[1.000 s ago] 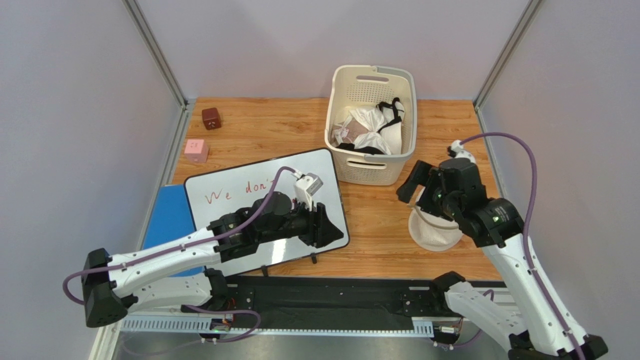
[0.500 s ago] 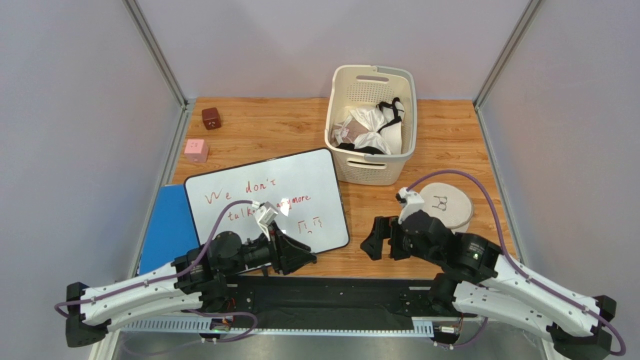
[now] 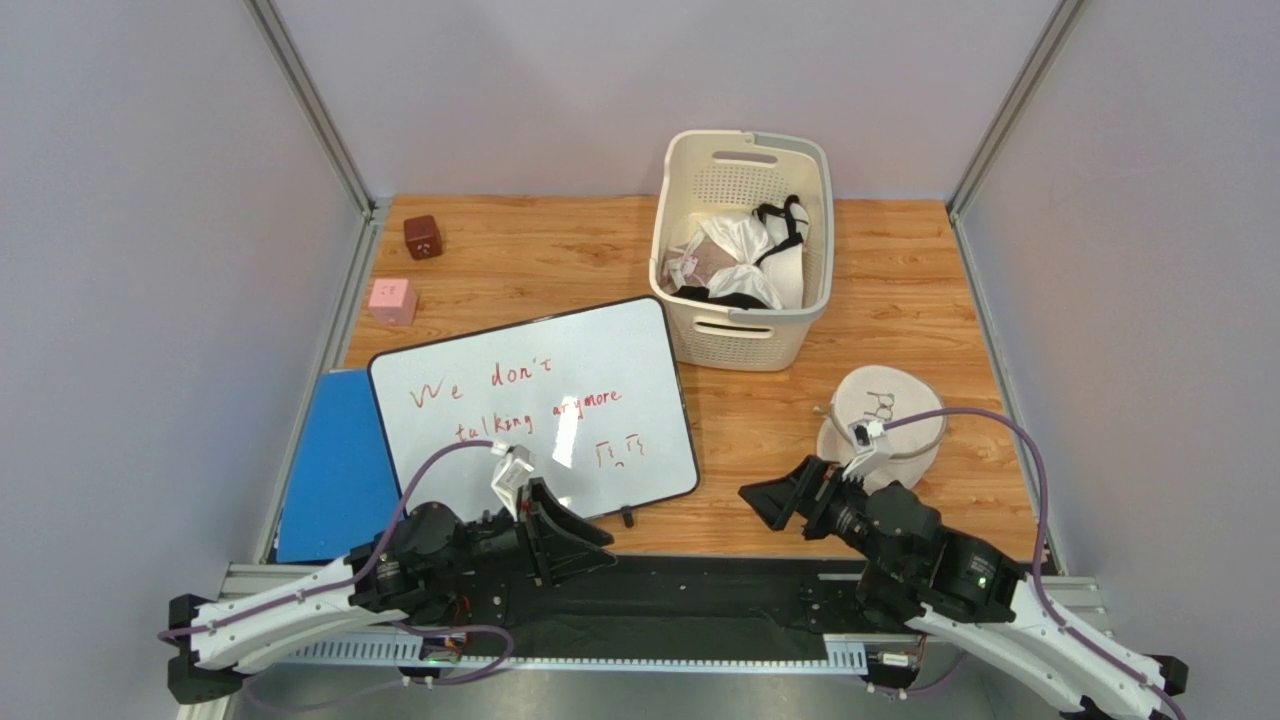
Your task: Place the bra in the laundry bag and zip it closed
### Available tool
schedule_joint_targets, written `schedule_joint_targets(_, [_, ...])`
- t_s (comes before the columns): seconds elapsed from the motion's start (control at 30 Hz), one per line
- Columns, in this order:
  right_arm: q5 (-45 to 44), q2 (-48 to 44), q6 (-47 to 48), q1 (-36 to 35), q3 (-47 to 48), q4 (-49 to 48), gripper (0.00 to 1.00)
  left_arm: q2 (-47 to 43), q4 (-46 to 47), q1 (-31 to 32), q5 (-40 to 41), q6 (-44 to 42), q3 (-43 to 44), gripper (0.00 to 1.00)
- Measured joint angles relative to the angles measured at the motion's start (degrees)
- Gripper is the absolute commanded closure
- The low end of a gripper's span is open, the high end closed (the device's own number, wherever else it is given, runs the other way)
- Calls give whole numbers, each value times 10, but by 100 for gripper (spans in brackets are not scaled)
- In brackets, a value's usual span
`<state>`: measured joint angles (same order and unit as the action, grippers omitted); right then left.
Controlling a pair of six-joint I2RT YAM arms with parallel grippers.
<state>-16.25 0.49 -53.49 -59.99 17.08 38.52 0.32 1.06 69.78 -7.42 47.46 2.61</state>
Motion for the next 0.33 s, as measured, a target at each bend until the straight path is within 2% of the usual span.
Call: schedule_joint_targets(0.33, [-15,2,-23,0,-78,-1,0,0,27,3,-30,17,-1,46])
